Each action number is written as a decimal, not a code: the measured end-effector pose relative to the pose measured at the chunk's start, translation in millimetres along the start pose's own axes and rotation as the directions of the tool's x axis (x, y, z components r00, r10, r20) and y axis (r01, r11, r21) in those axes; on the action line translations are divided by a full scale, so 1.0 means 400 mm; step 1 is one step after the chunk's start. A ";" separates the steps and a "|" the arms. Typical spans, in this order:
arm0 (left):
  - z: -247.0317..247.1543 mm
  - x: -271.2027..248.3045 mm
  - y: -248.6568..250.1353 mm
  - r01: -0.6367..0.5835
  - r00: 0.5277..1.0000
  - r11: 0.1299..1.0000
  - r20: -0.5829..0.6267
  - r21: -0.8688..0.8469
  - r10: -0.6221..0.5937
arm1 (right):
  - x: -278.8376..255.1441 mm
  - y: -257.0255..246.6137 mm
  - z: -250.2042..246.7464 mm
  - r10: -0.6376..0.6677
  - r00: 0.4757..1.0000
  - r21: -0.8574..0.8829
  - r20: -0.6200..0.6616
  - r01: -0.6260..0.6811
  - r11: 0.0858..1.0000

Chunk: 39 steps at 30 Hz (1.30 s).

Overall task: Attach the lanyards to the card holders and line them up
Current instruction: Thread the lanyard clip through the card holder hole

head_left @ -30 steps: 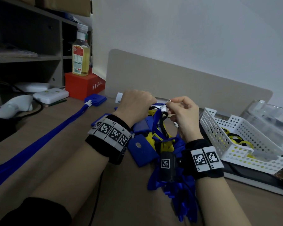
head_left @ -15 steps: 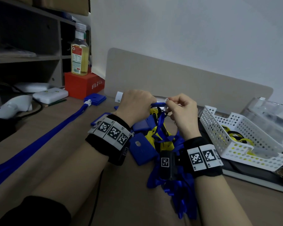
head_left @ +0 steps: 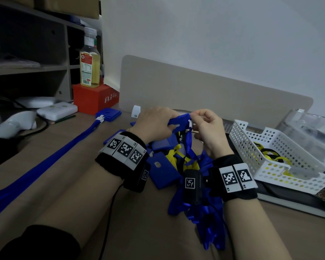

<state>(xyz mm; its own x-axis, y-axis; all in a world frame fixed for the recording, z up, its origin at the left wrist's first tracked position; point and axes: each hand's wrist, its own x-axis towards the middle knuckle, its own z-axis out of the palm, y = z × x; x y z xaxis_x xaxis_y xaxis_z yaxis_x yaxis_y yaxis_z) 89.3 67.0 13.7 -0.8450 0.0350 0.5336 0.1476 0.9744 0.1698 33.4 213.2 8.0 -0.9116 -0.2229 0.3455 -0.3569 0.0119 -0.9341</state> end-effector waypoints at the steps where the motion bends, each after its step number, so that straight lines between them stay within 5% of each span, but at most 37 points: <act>1: -0.001 0.001 0.000 -0.004 1.000 1.000 0.009 -0.011 0.004 | 0.001 0.002 0.001 0.004 1.000 0.013 -0.016 -0.004 1.000; 10: -0.004 0.001 0.018 -0.030 1.000 0.999 0.004 -0.034 0.030 | -0.002 0.001 0.008 0.077 0.997 0.169 -0.018 -0.073 0.983; 17: 0.001 0.016 -0.014 -0.074 0.996 0.997 -0.054 -0.001 0.074 | -0.004 0.005 0.006 0.128 0.991 -0.001 -0.028 -0.128 0.992; 23: 0.014 0.026 -0.021 -0.138 0.982 0.973 -0.153 -0.186 0.110 | -0.001 0.006 0.009 0.328 0.933 -0.138 0.152 -0.308 0.941; 27: 0.030 0.031 -0.034 -0.094 0.968 0.980 -0.248 -0.176 0.049 | -0.001 0.006 0.018 0.307 0.931 0.022 0.199 -0.317 0.948; 30: 0.015 0.024 -0.022 0.070 0.965 0.971 -0.231 -0.229 -0.124 | 0.002 0.006 0.015 0.277 0.946 0.146 0.168 -0.301 0.942; 34: 0.004 0.022 0.012 0.372 0.911 0.715 0.082 -0.592 -0.405 | 0.000 0.006 0.013 0.218 0.974 0.254 0.069 -0.228 0.940; 37: 0.015 0.026 0.039 0.466 0.864 0.394 0.310 -0.792 -0.398 | -0.004 0.002 0.014 0.190 0.982 0.319 0.020 -0.186 0.929; 39: 0.012 0.020 0.051 0.500 0.850 0.265 0.409 -0.824 -0.333 | -0.001 0.002 0.012 0.188 0.982 0.364 -0.013 -0.171 0.916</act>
<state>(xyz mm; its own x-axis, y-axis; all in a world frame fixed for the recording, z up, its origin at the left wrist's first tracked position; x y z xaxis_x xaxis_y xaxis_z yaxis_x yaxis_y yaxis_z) 83.0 88.5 17.5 -0.9773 -0.2035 0.0583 0.0400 0.0927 0.9949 34.6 208.4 6.6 -0.9651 -0.2035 0.1646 -0.0970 -0.3060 -0.9471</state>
